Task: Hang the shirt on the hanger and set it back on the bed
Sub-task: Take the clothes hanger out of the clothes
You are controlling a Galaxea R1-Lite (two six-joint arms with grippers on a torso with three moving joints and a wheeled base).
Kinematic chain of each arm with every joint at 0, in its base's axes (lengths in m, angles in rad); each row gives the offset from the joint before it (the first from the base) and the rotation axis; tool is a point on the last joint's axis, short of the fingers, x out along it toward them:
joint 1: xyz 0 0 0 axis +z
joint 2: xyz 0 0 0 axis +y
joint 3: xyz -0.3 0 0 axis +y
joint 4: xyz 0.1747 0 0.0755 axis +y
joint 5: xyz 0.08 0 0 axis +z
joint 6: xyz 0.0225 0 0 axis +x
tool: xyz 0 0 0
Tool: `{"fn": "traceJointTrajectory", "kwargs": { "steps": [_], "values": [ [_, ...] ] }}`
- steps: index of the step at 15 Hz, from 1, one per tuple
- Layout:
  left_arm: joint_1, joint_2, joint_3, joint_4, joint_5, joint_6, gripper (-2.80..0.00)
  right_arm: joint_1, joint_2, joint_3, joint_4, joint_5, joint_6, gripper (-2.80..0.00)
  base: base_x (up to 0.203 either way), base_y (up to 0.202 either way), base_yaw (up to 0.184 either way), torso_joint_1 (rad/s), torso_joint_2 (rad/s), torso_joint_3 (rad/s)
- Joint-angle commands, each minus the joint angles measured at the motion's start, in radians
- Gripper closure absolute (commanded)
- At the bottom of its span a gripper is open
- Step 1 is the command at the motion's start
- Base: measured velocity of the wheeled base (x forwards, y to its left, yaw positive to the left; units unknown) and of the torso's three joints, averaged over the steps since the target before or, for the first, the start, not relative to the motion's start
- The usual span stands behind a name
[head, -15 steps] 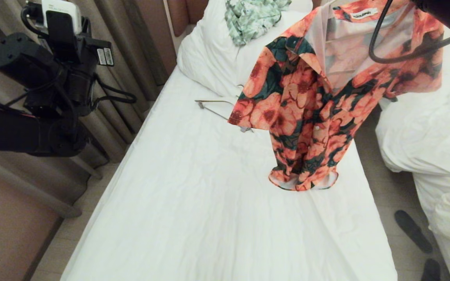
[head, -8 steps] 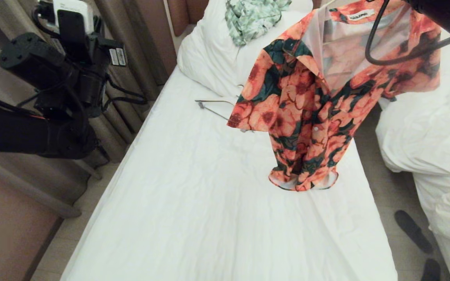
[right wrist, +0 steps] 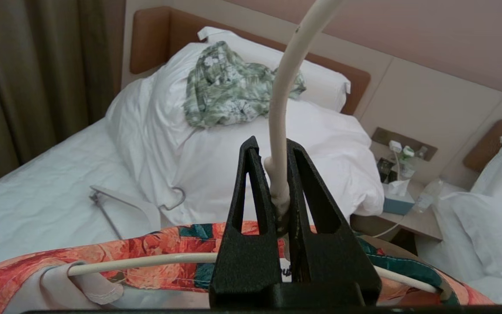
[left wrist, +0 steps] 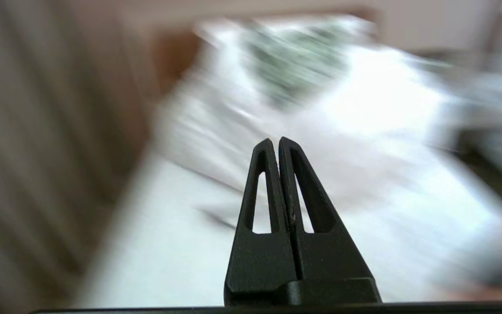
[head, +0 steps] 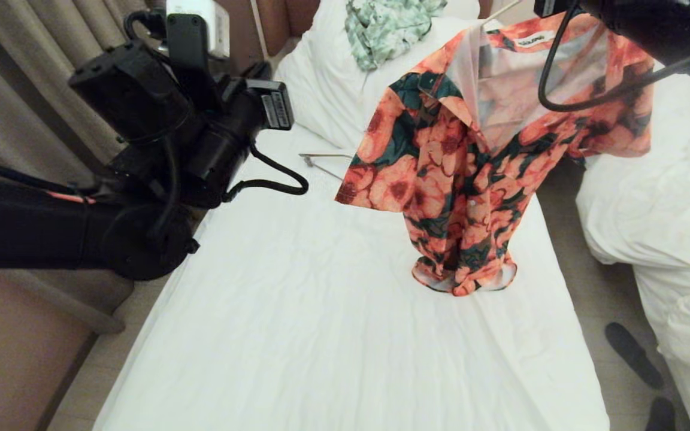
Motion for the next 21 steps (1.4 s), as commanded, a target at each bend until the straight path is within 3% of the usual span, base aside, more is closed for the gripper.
{"fn": "traceJointTrajectory", "kwargs": {
  "steps": [1, 5, 8, 11, 13, 14, 18, 21],
  "values": [
    [-0.146, -0.099, 0.054, 0.135, 0.002, -0.086, 0.00, 0.002, 0.013, 0.000, -0.003, -0.001, -0.003, 0.00, 0.000, 0.000, 0.000, 0.000, 0.00, 0.000],
    [-0.359, -0.022, 0.118, 0.214, 0.032, -0.157, 0.00, 0.024, 0.020, 0.001, -0.003, -0.023, 0.001, 0.00, 0.000, 0.000, 0.000, 0.000, 0.00, 0.000],
    [-0.471, 0.105, 0.137, 0.129, 0.103, -0.183, 0.00, 0.042, 0.024, 0.001, -0.003, -0.043, 0.034, 0.00, 0.000, 0.000, 0.000, 0.000, 0.00, 0.000],
    [-0.496, 0.200, 0.130, -0.033, 0.146, -0.147, 0.00, 0.066, 0.020, 0.012, 0.000, -0.086, 0.071, 0.00, 0.000, 0.000, 0.000, 0.000, 0.00, 0.000],
    [-0.491, 0.221, 0.119, -0.075, 0.174, -0.120, 0.00, 0.088, 0.020, 0.018, 0.002, -0.099, 0.082, 0.00, 0.000, 0.000, 0.000, 0.000, 0.00, 0.000],
    [-0.490, 0.225, 0.111, -0.077, 0.181, -0.120, -2.80, 0.103, 0.021, 0.031, 0.002, -0.111, 0.083, 0.00, 0.000, 0.000, 0.000, 0.000, 0.00, 0.000],
    [-0.433, 0.230, 0.056, -0.083, 0.183, -0.120, -2.80, 0.164, 0.024, 0.045, 0.007, -0.135, 0.095, 0.00, 0.000, 0.000, 0.000, 0.000, 0.00, 0.000],
    [-0.349, 0.228, 0.009, -0.081, 0.184, -0.107, -2.80, 0.189, 0.027, 0.058, 0.008, -0.146, 0.096, 0.00, 0.000, 0.000, 0.000, 0.000, 0.00, 0.000]
  ]
}}
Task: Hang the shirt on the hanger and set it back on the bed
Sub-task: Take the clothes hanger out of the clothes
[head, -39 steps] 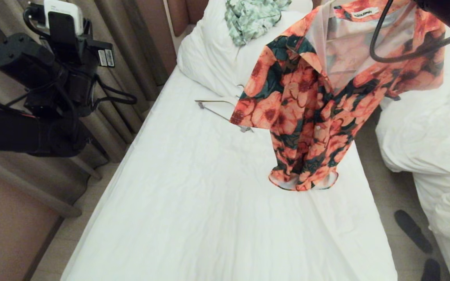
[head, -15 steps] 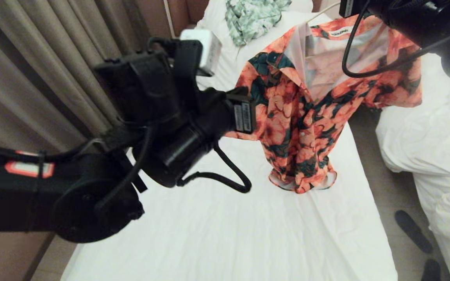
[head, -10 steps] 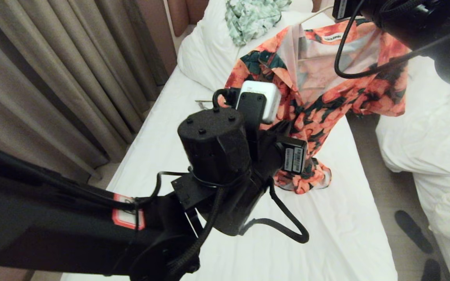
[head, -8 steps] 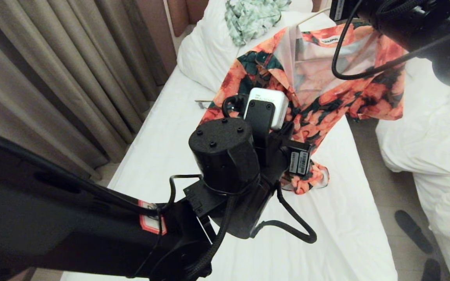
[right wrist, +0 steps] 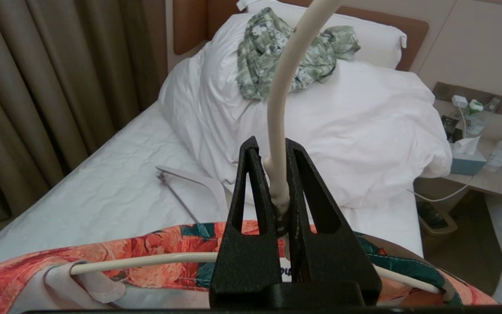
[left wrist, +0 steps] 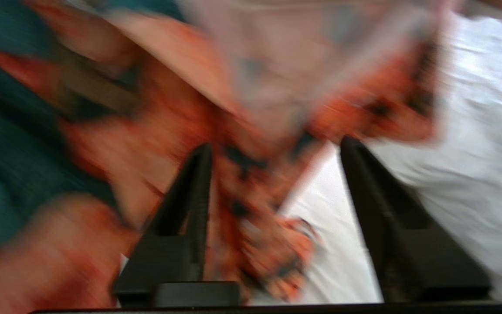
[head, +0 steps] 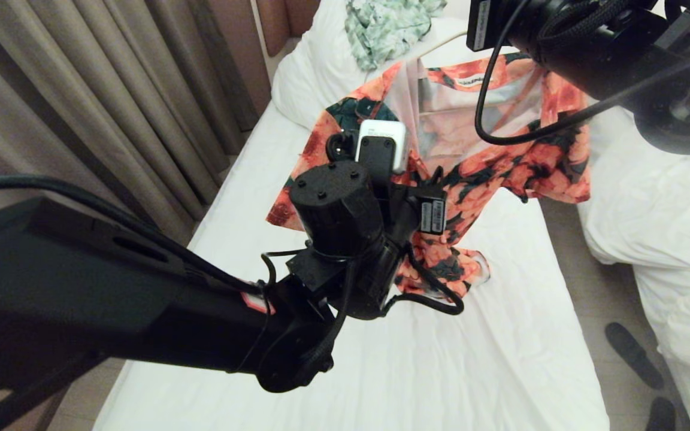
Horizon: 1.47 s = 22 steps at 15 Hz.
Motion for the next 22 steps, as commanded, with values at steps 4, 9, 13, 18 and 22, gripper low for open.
{"fn": "traceJointTrajectory", "kwargs": {
  "steps": [4, 9, 13, 18, 22],
  "values": [
    [0.091, 0.011, -0.031, -0.008, -0.001, 0.062, -2.80, 0.030, 0.000, 0.003, -0.005, -0.003, -0.003, 0.00, 0.000, 0.000, 0.000, 0.000, 0.00, 0.000],
    [0.115, 0.031, -0.045, -0.069, -0.004, 0.114, -2.80, 0.064, -0.002, 0.006, -0.004, -0.004, -0.003, 0.00, 0.000, 0.000, 0.000, 0.000, 0.00, 0.000],
    [0.119, 0.055, -0.072, -0.109, -0.001, 0.121, -2.80, 0.073, -0.005, 0.025, -0.005, -0.004, -0.003, 0.00, 0.000, 0.000, 0.000, 0.000, 0.00, 0.000],
    [0.122, 0.071, -0.073, -0.160, -0.002, 0.149, 0.00, 0.070, -0.016, 0.044, -0.007, -0.004, -0.001, 0.00, 0.000, 0.000, 0.000, 0.000, 0.00, 0.000],
    [0.122, 0.069, -0.073, -0.160, -0.002, 0.149, 0.00, 0.060, -0.024, 0.062, -0.010, -0.004, 0.005, 0.00, 0.000, 0.000, 0.000, 0.000, 0.00, 0.000]
  ]
}}
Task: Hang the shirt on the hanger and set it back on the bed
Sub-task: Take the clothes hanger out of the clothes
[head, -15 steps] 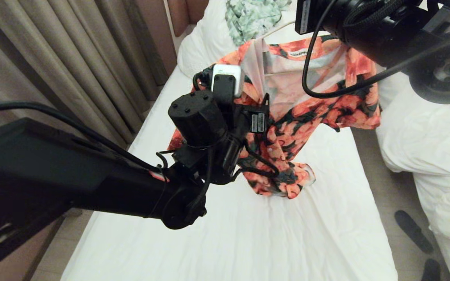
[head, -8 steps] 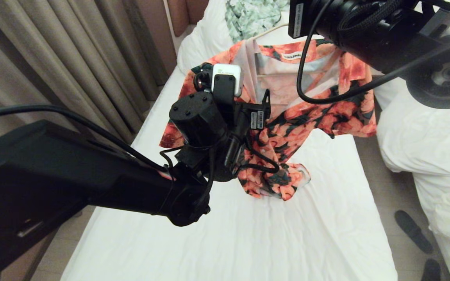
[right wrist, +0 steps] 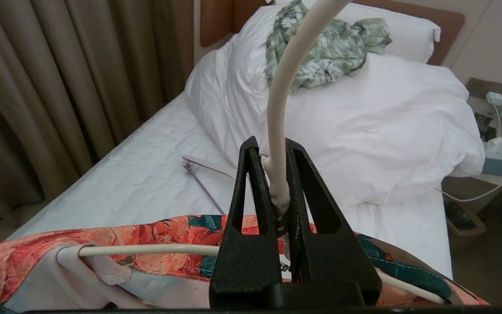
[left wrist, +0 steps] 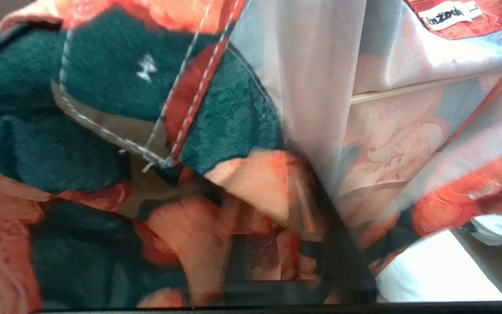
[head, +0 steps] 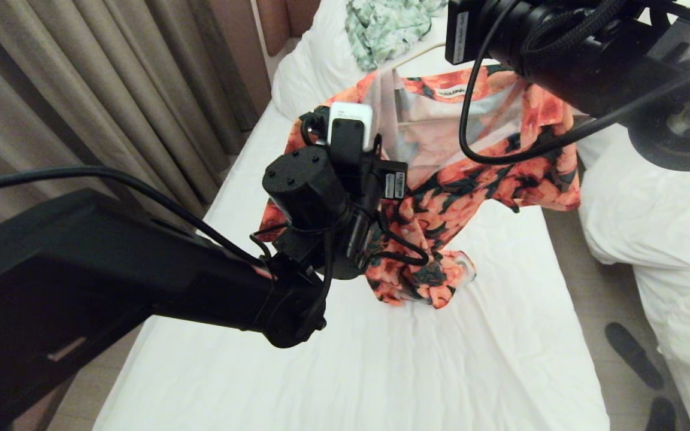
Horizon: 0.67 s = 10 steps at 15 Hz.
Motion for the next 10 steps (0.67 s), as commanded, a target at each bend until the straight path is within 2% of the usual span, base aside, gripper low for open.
{"fn": "traceJointTrajectory", "kwargs": {
  "steps": [1, 5, 8, 10],
  "values": [
    [0.001, -0.002, 0.002, -0.005, 0.003, 0.001, 0.00, -0.013, -0.004, 0.002, -0.002, -0.002, 0.004, 0.00, 0.000, 0.000, 0.000, 0.000, 0.00, 0.000],
    [0.001, -0.043, 0.006, -0.007, 0.004, 0.003, 0.00, -0.050, -0.010, 0.002, -0.002, 0.000, 0.004, 0.00, 0.000, 0.000, 0.000, 0.000, 0.00, 0.000],
    [0.050, -0.094, 0.007, -0.005, 0.002, 0.016, 0.00, -0.105, 0.002, -0.016, 0.002, 0.008, 0.000, 0.00, 0.000, 0.000, 0.000, 0.000, 0.00, 0.000],
    [0.088, -0.105, 0.000, -0.003, -0.002, 0.032, 0.00, -0.137, 0.034, -0.083, 0.027, 0.018, -0.002, 0.00, 0.000, 0.000, 0.000, 0.000, 0.00, 0.000]
  ]
}}
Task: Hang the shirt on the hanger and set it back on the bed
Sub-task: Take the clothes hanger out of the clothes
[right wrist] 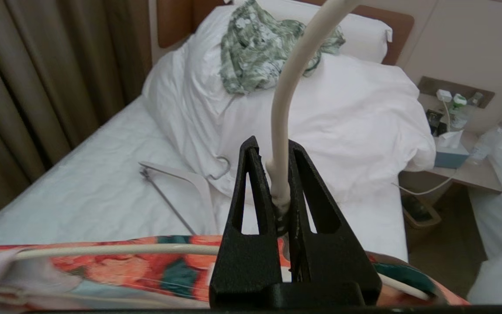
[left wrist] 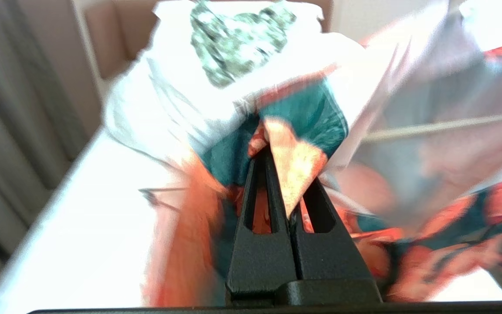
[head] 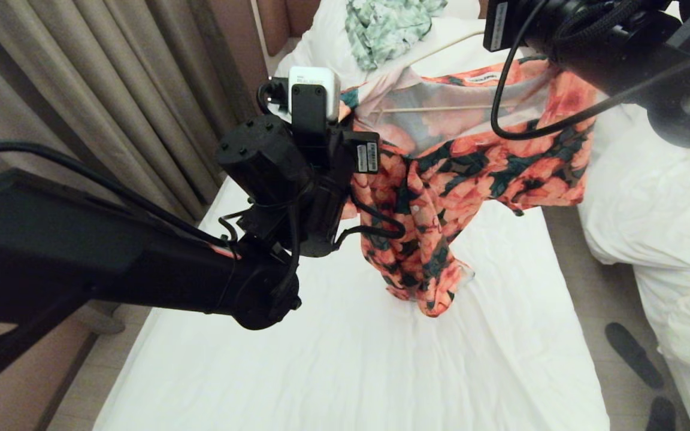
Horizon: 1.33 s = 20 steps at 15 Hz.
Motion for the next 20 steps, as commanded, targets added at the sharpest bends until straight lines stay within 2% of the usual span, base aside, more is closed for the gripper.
{"fn": "traceJointTrajectory", "kwargs": {
  "steps": [1, 3, 4, 7, 11, 12, 15, 18, 20],
  "values": [
    [0.055, -0.029, -0.017, -0.002, -0.005, 0.007, 0.00, -0.026, 0.025, -0.039, 0.025, 0.002, -0.003, 0.00, 0.000, 0.000, 0.000, 0.000, 0.00, 0.000],
    [0.110, -0.026, -0.074, 0.055, -0.001, 0.008, 0.00, -0.041, 0.038, -0.039, 0.034, 0.009, -0.003, 0.00, 0.000, 0.000, 0.000, 0.000, 0.00, 0.000],
    [0.131, -0.022, -0.099, 0.110, 0.027, 0.005, 0.00, -0.052, 0.053, -0.039, 0.032, 0.010, -0.004, 0.00, 0.000, 0.000, 0.000, 0.000, 0.00, 0.000],
    [0.190, 0.018, -0.143, 0.137, 0.029, 0.004, 0.00, -0.065, 0.099, -0.040, 0.026, 0.008, -0.014, 0.00, 0.000, 0.000, 0.000, 0.000, 0.00, 0.000],
    [0.199, 0.069, -0.170, 0.150, 0.029, 0.005, 0.00, -0.071, 0.147, -0.043, -0.011, 0.008, -0.040, 0.00, 0.000, 0.000, 0.000, 0.000, 0.00, 0.000],
    [0.201, 0.070, -0.166, 0.149, 0.029, 0.005, -2.80, -0.070, 0.155, -0.042, -0.011, 0.008, -0.040, 0.00, 0.000, 0.000, 0.000, 0.000, 0.00, 0.000],
    [0.202, 0.068, -0.168, 0.147, 0.025, 0.005, -2.80, -0.067, 0.173, -0.044, -0.011, 0.008, -0.040, 0.00, 0.000, 0.000, 0.000, 0.000, 0.00, 0.000],
    [0.247, 0.066, -0.157, 0.133, -0.040, 0.003, -2.80, -0.063, 0.192, -0.043, -0.012, 0.008, -0.040, 0.00, 0.000, 0.000, 0.000, 0.000, 0.00, 0.000],
    [0.268, 0.058, -0.122, 0.080, -0.104, 0.001, -2.80, -0.063, 0.209, -0.042, -0.015, 0.008, -0.038, 0.00, 0.000, 0.000, 0.000, 0.000, 0.00, 0.000]
  ]
}}
